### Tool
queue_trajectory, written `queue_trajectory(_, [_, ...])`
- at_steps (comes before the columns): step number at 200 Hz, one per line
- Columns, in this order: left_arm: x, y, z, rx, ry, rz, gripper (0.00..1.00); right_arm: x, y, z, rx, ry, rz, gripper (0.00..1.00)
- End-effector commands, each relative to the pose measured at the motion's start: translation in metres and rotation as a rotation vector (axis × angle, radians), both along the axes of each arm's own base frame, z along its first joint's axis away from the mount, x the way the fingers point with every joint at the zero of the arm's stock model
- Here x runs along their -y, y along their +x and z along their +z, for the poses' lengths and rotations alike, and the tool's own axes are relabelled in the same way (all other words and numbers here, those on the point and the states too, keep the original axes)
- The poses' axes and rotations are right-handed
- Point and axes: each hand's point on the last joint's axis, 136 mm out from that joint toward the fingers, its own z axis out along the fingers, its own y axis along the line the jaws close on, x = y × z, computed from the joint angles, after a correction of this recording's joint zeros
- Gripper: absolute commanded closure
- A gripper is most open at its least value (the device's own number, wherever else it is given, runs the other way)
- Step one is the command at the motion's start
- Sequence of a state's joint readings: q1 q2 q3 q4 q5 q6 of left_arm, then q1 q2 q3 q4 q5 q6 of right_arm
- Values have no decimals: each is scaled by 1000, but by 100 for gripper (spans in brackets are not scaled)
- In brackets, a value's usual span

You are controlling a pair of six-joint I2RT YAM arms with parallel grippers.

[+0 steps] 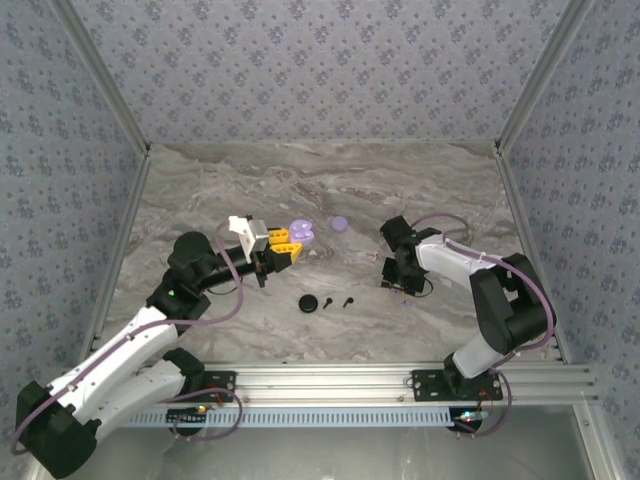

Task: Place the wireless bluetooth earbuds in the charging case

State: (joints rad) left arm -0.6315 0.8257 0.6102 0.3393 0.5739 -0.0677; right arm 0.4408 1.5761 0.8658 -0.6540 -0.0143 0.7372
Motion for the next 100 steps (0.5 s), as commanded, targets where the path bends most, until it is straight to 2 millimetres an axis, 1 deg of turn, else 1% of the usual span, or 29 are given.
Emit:
queue_trajectory(1, [-1, -3, 8, 36, -11, 3, 100, 1, 3, -3, -4, -5, -20, 63])
queue_trajectory(48, [-1, -3, 8, 37, -10, 5, 100, 1, 1, -8, -13, -7, -13, 69])
queue_trajectory(100, [-2, -3, 7, 35, -12, 9, 100, 2, -5, -13, -38, -17, 9, 74])
